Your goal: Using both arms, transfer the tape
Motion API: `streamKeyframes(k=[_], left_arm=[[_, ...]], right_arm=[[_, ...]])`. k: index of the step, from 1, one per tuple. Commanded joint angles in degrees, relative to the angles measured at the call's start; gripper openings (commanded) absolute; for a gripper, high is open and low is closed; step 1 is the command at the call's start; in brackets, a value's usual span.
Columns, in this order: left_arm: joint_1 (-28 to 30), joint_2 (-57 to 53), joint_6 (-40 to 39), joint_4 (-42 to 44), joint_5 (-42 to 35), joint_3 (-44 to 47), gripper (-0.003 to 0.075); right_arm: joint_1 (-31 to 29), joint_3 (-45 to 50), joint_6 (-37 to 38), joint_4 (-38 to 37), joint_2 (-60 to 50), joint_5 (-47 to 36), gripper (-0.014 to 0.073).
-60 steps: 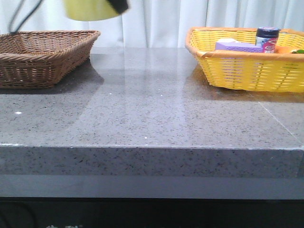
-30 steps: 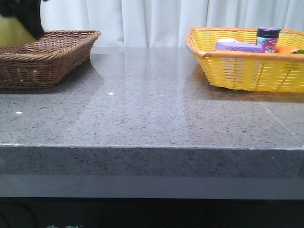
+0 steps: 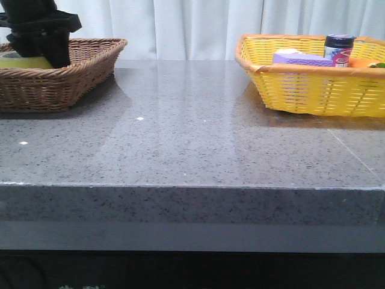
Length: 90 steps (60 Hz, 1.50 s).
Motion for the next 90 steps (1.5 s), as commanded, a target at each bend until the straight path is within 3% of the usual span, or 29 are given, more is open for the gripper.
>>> streamKeyframes(k=[1, 23, 37, 45, 64, 90], left_arm=[[-0.33, -4.31, -1.04, -2.04, -0.78, -2.08, 0.0463], [-1.59, -10.89, -8.55, -2.41, 0.47, -5.37, 0.0459], [-7.31, -20.43, -10.32, -2.21, 0.47, -1.66, 0.0459], [-12.25, -27.29, -11.54, -0.93, -0.46, 5.22, 0.0459], [-24.51, -45.09, -19.35, 10.95, -9.49, 28.31, 0.0459], [-26.82, -70.20, -23.93, 10.82, -25.93, 57.96, 0.0459]], right_arm=[[-0.22, -1.46, 0.13, 0.32, -0.02, -3.93, 0.0433], [-0.22, -1.46, 0.13, 0.32, -0.02, -3.93, 0.0433], [-0.22, -1.46, 0.13, 0.32, -0.02, -3.93, 0.0433], [-0.22, -1.46, 0.13, 0.32, -0.02, -3.93, 0.0433], [-0.22, -1.46, 0.13, 0.32, -0.02, -3.93, 0.0433], [-0.22, -1.46, 0.13, 0.32, -0.02, -3.93, 0.0433]])
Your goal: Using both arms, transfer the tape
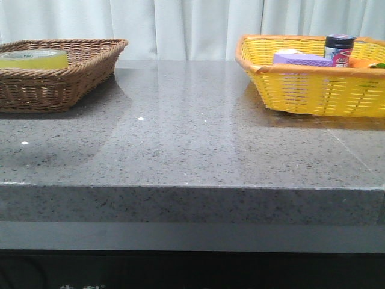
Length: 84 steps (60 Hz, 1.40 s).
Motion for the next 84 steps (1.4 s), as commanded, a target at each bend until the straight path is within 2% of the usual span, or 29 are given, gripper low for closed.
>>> streamKeyframes(k=[1, 18, 30, 34, 40, 46, 51, 56, 84], left_arm=[[-0.38, -6.04, -1.41, 0.20, -7.20, 3.67, 0.0459], [-0.38, -20.06, -2.92, 0.20, -15.03, 16.46, 0.0459], [-0.38, -21.83, -2.92, 0.20, -15.12, 18.00, 0.0456], [-0.38, -21.83, -2.92, 0.20, -15.35, 18.00, 0.0424], [-0.38, -21.83, -2.92, 0.20, -15.35, 18.00, 0.0314], [-0.38, -21.83, -2.92, 0.20, -15.35, 18.00, 0.0164], [-0.38, -21.83, -2.92, 0.20, -15.35, 18.00, 0.0064], [-0.38, -21.83, -2.92, 0.20, -15.35, 18.00, -0.0011], [-0.38, -21.83, -2.92, 0.11, -15.23, 18.00, -0.0020]], right_arm=[[-0.22, -1.46, 0.13, 0.32, -0.02, -3.93, 0.0433], [-0.22, -1.46, 0.13, 0.32, -0.02, -3.93, 0.0433], [-0.22, -1.46, 0.13, 0.32, -0.02, -3.87, 0.0433], [-0.22, -1.46, 0.13, 0.32, -0.02, -3.87, 0.0421], [-0.22, -1.46, 0.13, 0.32, -0.02, -3.75, 0.0324], [-0.22, -1.46, 0.13, 0.32, -0.02, -3.34, 0.0160], [-0.22, -1.46, 0.13, 0.32, -0.02, -2.74, 0.0021], [-0.22, -1.46, 0.13, 0.32, -0.02, -2.33, -0.0076], [-0.22, -1.46, 0.13, 0.32, -0.02, -2.44, -0.0067]])
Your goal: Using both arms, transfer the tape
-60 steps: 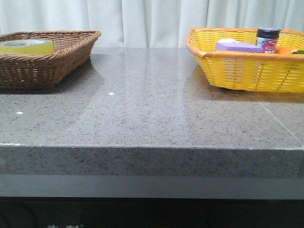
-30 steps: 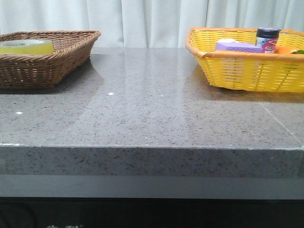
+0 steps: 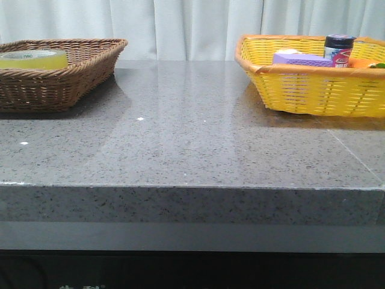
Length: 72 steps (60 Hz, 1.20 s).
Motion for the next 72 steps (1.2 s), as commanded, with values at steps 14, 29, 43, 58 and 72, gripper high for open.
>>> streamKeyframes(k=[14, 29, 43, 58, 72], left_arm=[[-0.54, -1.35, -0.51, -0.02, -4.99, -0.15, -0.0020], [7.33, -10.99, -0.51, 0.55, -16.21, 11.69, -0.0020], [18.89, -24.12, -0.51, -4.48, -36.61, 31.12, -0.0020], [24.09, -33.91, -0.51, -7.94, -40.76, 41.92, -0.0020], [24.09, -35.64, -0.51, -7.94, -42.47, 45.48, -0.0020]], right_arm=[[-0.22, -1.46, 0.13, 0.32, -0.02, -3.74, -0.0067], [-0.22, -1.46, 0.13, 0.32, -0.02, -3.68, -0.0068], [-0.22, -1.46, 0.13, 0.32, -0.02, -3.68, -0.0068], [-0.22, -1.46, 0.13, 0.32, -0.02, -3.68, -0.0068], [-0.22, -1.46, 0.13, 0.32, -0.02, -3.52, -0.0068]])
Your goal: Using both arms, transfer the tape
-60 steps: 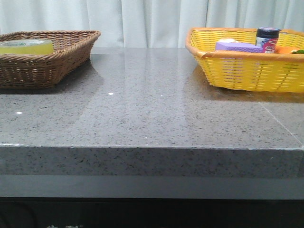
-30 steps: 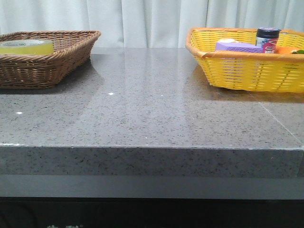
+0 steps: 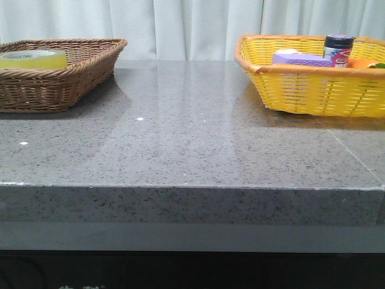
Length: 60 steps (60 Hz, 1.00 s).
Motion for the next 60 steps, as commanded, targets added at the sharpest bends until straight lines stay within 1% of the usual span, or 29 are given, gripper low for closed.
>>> streamKeyframes(k=[1, 30, 33, 36, 40, 43, 51, 60], left_arm=[[0.13, -1.13, -0.51, -0.46, -5.24, 0.54, -0.0020], [0.13, -1.03, -0.22, 0.49, -4.88, 0.54, -0.0020], [0.13, -1.03, 0.78, 0.49, -4.88, 0.54, -0.0020], [0.13, -1.03, 3.38, -0.32, -4.88, 0.54, -0.0020], [0.13, -1.03, 9.56, -2.89, -6.28, 0.54, -0.0020], [0.13, -1.03, 12.64, -4.05, -7.45, 0.54, -0.0020], [0.13, -1.14, 12.77, -4.00, -10.48, 0.54, -0.0020], [0.97, -1.14, 12.77, -3.61, -10.78, 0.54, -0.0020]], right_arm=[[-0.22, -1.46, 0.13, 0.32, -0.02, -3.72, -0.0068], [-0.22, -1.46, 0.13, 0.32, -0.02, -3.72, -0.0068], [-0.22, -1.46, 0.13, 0.32, -0.02, -3.72, -0.0068], [-0.22, -1.46, 0.13, 0.32, -0.02, -3.72, -0.0068], [-0.22, -1.46, 0.13, 0.32, -0.02, -3.72, -0.0068], [-0.22, -1.46, 0.13, 0.32, -0.02, -3.72, -0.0068], [-0.22, -1.46, 0.13, 0.32, -0.02, -3.72, -0.0068], [-0.22, -1.46, 0.13, 0.32, -0.02, -3.72, -0.0068]])
